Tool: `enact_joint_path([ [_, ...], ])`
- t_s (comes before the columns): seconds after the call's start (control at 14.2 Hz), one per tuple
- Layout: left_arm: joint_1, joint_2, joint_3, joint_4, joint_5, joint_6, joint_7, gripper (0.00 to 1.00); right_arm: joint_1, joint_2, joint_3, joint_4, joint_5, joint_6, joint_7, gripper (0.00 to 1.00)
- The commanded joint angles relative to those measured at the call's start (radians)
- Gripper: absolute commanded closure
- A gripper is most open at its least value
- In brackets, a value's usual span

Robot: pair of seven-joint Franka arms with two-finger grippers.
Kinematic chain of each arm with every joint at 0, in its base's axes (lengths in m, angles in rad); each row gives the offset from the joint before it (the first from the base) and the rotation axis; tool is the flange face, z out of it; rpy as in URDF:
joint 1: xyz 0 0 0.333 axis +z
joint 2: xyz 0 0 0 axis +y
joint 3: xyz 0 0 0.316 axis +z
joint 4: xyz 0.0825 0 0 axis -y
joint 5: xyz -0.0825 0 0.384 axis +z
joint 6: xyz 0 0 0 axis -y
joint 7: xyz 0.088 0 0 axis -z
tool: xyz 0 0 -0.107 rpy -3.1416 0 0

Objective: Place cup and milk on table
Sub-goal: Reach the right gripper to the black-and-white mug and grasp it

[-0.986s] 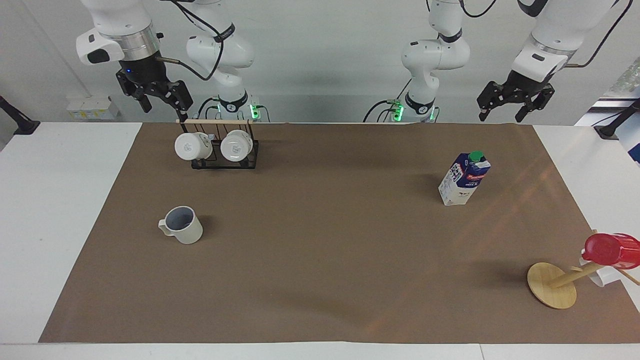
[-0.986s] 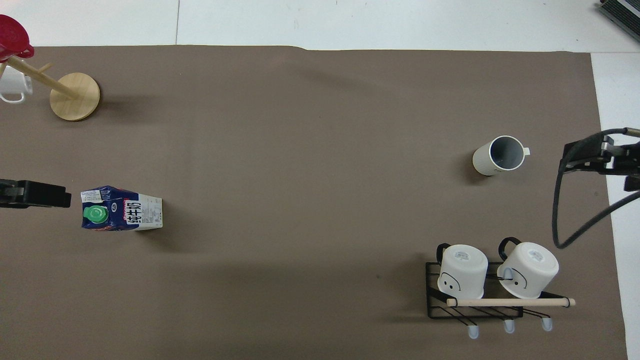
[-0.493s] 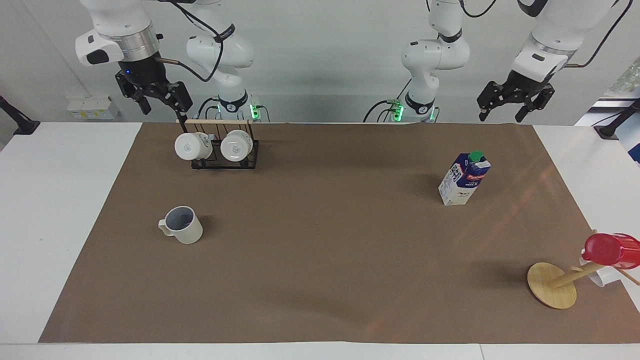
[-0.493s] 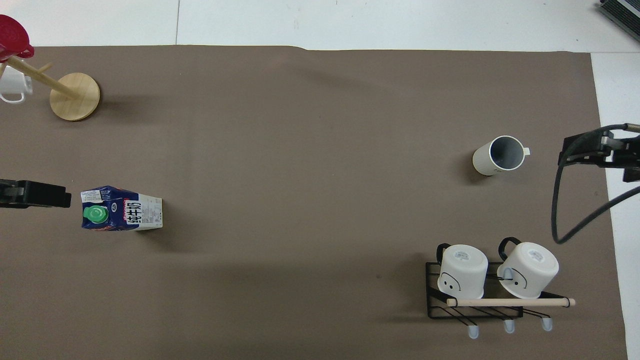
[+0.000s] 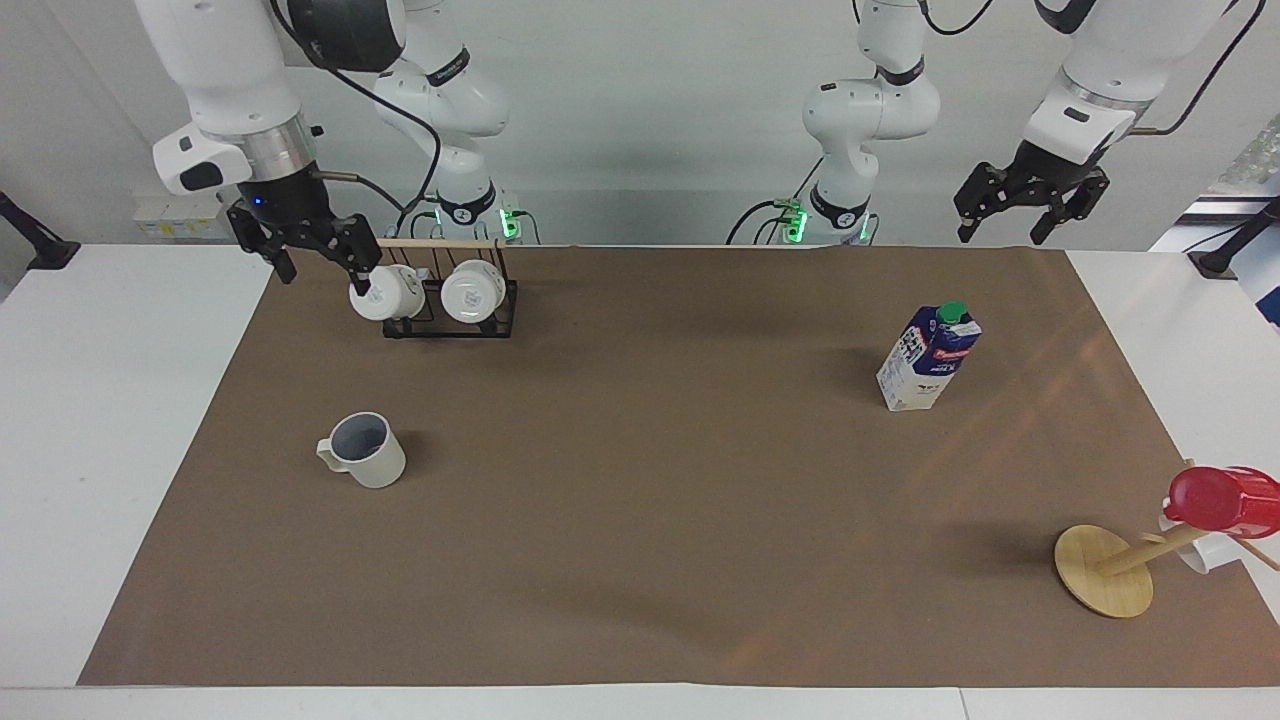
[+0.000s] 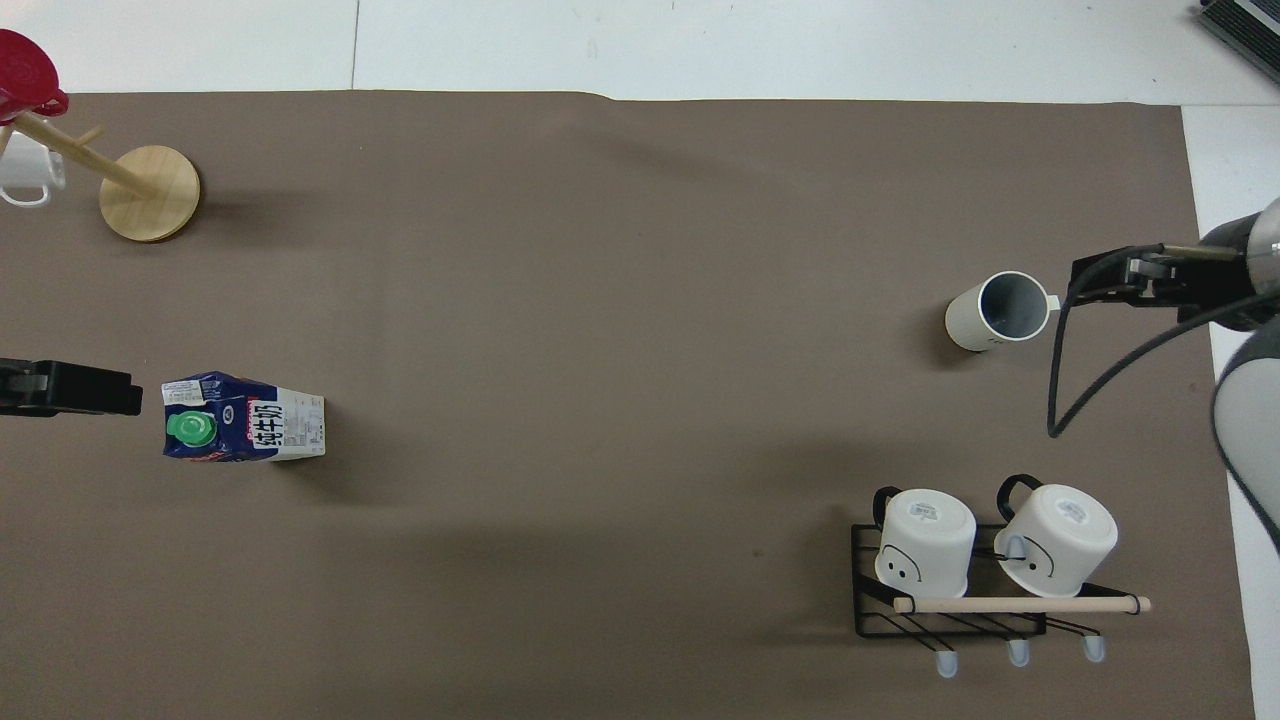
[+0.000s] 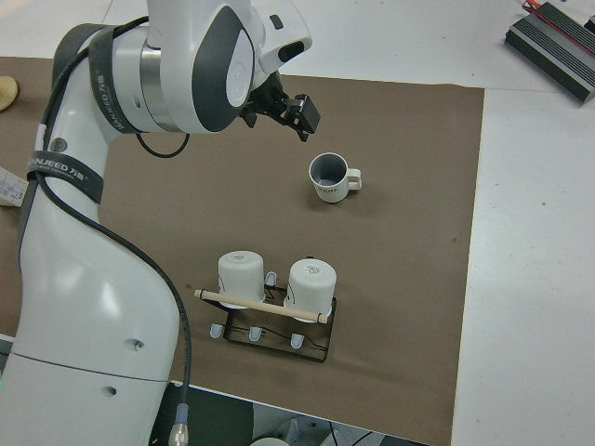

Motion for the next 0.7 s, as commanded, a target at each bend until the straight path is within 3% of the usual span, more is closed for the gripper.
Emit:
enact_joint_path([
  [0.0,0.012,0.007,-0.005,0.021,-0.009,-0.024,-0.003,0.00,-0.015,0.071,0.000,-0.042,0.003,0.118,-0.048,0.00],
  [0.21,0.012,0.007,-0.005,0.021,-0.009,-0.024,-0.003,0.00,-0.016,0.141,0.000,-0.110,-0.006,0.296,-0.057,0.00],
  [0.63,0.012,0.007,-0.008,0.021,-0.009,-0.024,-0.003,0.00,-0.012,0.210,0.000,-0.237,-0.020,0.491,-0.054,0.00],
])
